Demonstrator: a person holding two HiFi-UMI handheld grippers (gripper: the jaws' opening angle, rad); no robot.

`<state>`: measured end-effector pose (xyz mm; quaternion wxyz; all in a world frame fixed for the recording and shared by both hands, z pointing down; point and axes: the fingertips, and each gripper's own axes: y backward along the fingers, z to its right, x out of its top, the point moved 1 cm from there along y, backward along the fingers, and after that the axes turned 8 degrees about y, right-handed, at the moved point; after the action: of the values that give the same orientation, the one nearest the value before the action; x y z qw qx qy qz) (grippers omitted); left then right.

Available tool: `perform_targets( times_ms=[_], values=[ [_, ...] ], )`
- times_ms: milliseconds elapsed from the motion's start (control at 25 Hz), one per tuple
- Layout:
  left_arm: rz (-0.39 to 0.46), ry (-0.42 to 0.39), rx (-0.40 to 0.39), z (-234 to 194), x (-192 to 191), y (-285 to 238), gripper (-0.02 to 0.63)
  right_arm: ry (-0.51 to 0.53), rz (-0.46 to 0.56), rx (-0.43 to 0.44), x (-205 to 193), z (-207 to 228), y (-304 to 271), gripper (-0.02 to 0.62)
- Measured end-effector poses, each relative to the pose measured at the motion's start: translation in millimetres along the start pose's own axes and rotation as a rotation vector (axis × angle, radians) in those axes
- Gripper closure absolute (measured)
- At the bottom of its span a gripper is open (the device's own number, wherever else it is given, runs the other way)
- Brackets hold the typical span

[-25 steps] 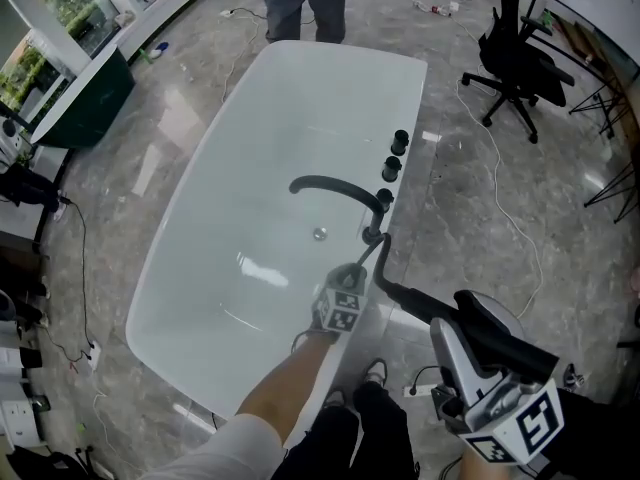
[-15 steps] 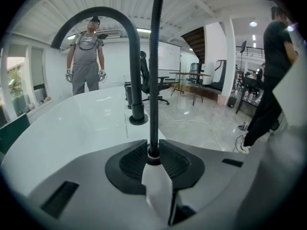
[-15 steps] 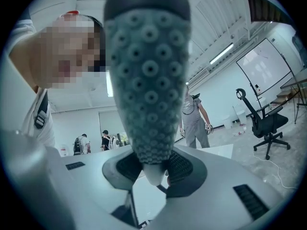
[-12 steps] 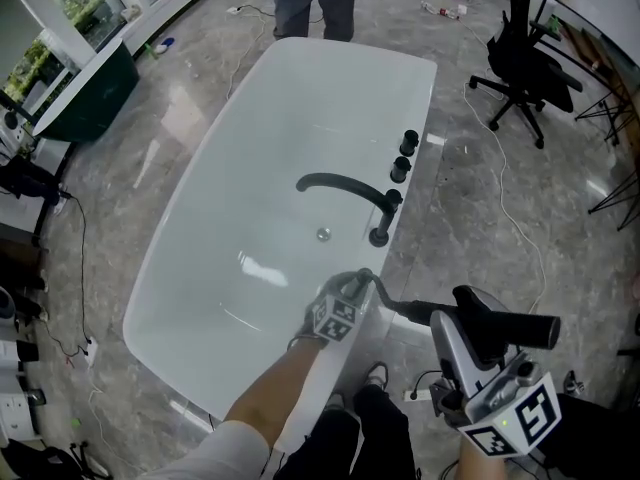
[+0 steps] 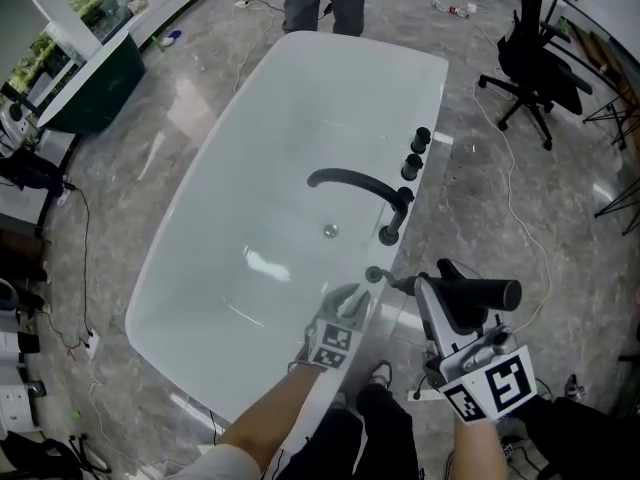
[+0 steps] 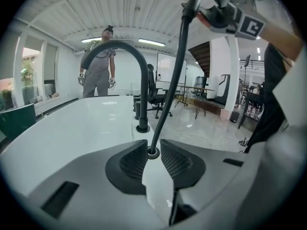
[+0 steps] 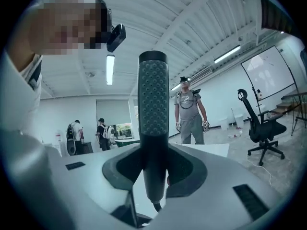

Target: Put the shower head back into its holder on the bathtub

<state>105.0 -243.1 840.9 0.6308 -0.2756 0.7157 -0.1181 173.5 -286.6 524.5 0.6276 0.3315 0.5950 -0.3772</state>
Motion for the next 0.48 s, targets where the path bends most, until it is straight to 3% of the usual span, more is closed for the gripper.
perform_targets(
  times_ms=[240,480],
  values=[
    [0.095,0.003,0.007,2,29,12,0.525,0.001,-0.036,0.028,-35,-2,-24,0.467],
    [0.11,0.014,0.033,-8,34,18,0.525,-0.063,0.067,0.101,-3,-15,-34,0.467]
  ],
)
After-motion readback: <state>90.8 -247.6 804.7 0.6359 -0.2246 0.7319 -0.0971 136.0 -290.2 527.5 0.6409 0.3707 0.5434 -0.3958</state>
